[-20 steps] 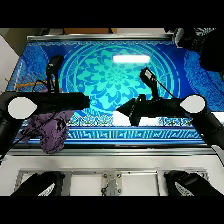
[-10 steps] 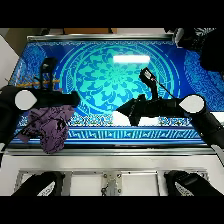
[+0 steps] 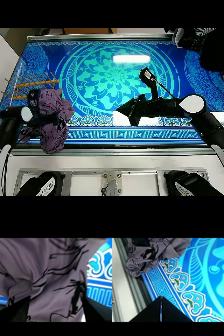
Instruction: Fold the clothes and pants, and hang the long-sleeved shirts on hangers.
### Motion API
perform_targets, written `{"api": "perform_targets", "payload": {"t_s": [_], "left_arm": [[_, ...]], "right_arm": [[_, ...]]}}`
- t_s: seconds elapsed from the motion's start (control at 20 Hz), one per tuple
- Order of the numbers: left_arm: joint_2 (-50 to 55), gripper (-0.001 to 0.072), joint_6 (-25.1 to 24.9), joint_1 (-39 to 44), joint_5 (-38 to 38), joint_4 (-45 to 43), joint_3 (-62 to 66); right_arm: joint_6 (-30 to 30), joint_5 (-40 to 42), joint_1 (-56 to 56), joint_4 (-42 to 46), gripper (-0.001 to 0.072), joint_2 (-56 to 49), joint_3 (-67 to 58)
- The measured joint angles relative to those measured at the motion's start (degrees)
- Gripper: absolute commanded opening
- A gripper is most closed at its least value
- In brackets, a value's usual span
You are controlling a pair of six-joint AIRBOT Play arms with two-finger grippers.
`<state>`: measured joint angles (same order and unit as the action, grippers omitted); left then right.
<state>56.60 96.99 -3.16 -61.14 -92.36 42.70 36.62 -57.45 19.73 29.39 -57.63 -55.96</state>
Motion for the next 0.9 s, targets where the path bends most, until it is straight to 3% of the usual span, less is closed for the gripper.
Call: {"api": "perform_targets", "payload": {"t_s": [0.05,0.1,0.15,0.2,0.25,0.4,0.6,0.85,0.9], "left_arm": [[0.0,0.0692,0.0,0.0,0.8,-0.2,-1.7],[0.0,0.0498,0.0,0.2,1.3,-0.2,-3.3],[0.0,0.0238,0.0,0.4,1.6,-0.3,-4.5],[0.0,0.005,0.2,0.8,1.8,-0.3,-5.3],[0.0,0.0018,0.2,1.4,1.8,-0.5,-5.8],[0.0,0.0019,0.5,4.3,1.0,1.5,-4.0],[0.0,0.0018,0.4,14.9,1.0,11.3,7.2],[2.1,0.0019,0.4,32.7,12.0,19.1,19.7],[3.9,0.0048,0.4,35.8,14.1,19.8,22.2]], "right_arm": [[0.0,0.0,0.0,0.0,0.0027,0.0,0.0],[0.0,0.0,0.0,0.0,0.0027,0.0,0.0],[0.0,0.0,0.0,0.0,0.0027,0.0,0.0],[0.0,0.0,0.0,0.0,0.0026,0.0,0.0],[0.0,0.2,0.0,0.0,0.0027,0.0,0.0],[0.5,0.8,0.0,-1.9,0.0027,-0.1,0.0],[1.2,-0.4,-1.7,-2.6,0.0026,0.6,-1.2],[15.1,4.2,-13.0,12.4,0.0026,5.5,-5.2],[17.8,5.0,-15.8,14.7,0.0026,6.8,-5.6]]}}
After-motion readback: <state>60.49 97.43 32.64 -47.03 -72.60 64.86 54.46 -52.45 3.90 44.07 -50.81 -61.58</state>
